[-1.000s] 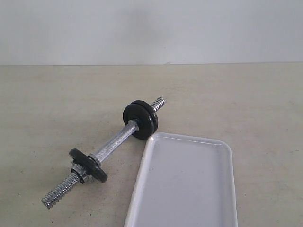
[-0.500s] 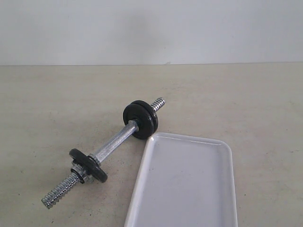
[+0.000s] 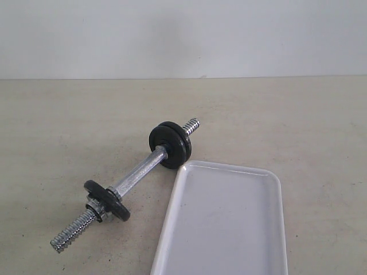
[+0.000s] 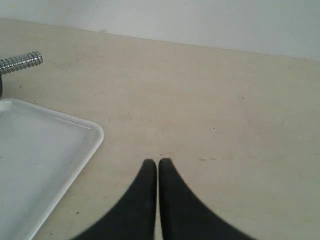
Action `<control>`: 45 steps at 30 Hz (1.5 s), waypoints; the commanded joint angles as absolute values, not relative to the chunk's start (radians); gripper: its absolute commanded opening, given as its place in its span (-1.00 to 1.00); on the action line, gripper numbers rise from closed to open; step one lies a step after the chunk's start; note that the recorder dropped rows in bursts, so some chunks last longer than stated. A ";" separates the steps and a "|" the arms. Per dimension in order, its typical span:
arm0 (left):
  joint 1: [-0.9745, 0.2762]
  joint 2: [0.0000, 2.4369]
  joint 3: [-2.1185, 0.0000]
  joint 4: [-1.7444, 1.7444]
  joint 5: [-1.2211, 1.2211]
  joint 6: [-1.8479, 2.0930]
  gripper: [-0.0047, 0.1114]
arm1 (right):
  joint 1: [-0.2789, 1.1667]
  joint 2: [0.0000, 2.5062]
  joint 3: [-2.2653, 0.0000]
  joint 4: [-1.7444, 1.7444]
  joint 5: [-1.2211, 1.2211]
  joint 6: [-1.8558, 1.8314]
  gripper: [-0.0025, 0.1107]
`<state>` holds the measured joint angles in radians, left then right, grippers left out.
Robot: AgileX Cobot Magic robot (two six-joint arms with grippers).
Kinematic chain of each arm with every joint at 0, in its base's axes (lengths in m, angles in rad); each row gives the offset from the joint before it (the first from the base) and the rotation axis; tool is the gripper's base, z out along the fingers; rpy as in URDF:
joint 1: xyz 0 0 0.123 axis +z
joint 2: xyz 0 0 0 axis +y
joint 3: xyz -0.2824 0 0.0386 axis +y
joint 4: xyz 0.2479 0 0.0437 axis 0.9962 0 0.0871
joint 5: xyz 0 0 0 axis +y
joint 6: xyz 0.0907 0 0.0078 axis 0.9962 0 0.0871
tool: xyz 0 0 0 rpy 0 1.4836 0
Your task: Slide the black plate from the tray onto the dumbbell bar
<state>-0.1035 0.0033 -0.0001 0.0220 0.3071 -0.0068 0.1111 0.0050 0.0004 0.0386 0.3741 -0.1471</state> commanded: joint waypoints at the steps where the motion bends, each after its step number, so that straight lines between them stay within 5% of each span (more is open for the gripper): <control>1: -0.101 0.000 0.000 0.016 0.304 0.000 -0.85 | 0.107 0.000 0.000 0.043 0.366 -0.124 -0.96; 45: -0.075 0.000 0.000 0.016 0.306 0.000 -0.85 | 0.073 0.000 0.000 0.041 0.363 -0.122 -0.96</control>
<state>-0.0973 0.0033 -0.0001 0.0220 0.3071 0.0000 0.1005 0.0050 0.0004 0.0408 0.3741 -0.1217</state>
